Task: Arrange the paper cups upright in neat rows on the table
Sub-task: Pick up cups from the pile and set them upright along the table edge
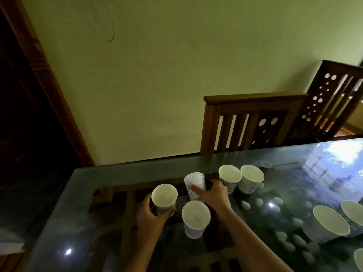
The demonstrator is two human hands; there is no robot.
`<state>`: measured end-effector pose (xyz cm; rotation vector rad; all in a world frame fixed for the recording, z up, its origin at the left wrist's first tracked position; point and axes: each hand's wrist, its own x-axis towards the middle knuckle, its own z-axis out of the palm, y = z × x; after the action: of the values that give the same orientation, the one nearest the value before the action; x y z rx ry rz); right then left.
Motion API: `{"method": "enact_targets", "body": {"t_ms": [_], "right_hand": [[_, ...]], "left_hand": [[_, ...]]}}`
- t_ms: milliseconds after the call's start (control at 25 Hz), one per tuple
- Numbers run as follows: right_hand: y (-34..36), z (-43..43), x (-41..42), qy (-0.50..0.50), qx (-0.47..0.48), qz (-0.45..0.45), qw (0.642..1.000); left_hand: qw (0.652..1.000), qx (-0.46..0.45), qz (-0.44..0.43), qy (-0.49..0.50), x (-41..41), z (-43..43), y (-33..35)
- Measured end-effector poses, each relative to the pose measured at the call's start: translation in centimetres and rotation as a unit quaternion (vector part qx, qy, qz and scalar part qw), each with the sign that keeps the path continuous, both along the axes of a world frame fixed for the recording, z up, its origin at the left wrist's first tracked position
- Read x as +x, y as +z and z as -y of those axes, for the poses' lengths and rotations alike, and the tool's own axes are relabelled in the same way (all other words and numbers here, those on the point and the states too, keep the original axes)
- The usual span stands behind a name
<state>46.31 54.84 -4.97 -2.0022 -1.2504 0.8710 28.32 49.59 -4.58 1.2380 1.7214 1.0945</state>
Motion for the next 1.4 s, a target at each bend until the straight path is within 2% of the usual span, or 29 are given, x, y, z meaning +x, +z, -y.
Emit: {"method": "enact_targets", "body": {"t_ms": [200, 400, 640, 880, 1160, 1400], "right_hand": [[-0.5, -0.8, -0.2, 0.038, 0.003, -0.001, 0.999], [-0.8, 0.6, 1.3, 0.048, 0.05, -0.069, 0.995], [-1.2, 5.2, 2.9, -0.012, 0.092, -0.129, 0.987], [0.4, 13.4, 3.4, -0.017, 0.118, -0.114, 0.986], [1.3, 26.6, 5.0, -0.03, 0.139, -0.096, 0.985], [1.9, 37.6, 11.8, -0.153, 0.172, -0.085, 0.969]], "left_hand": [[1.0, 0.02, 0.011, 0.007, 0.1, -1.3, -1.3], [1.0, 0.021, 0.013, 0.0, -0.1, -0.7, -1.2], [1.0, 0.014, 0.008, -0.024, -1.0, 3.0, -0.2], [1.0, 0.008, 0.01, -0.005, -1.0, 10.5, 0.5], [0.997, -0.002, -0.021, -0.069, 4.0, 19.8, 1.8], [0.981, 0.006, -0.008, -0.195, 13.4, 24.9, 2.1]]}}
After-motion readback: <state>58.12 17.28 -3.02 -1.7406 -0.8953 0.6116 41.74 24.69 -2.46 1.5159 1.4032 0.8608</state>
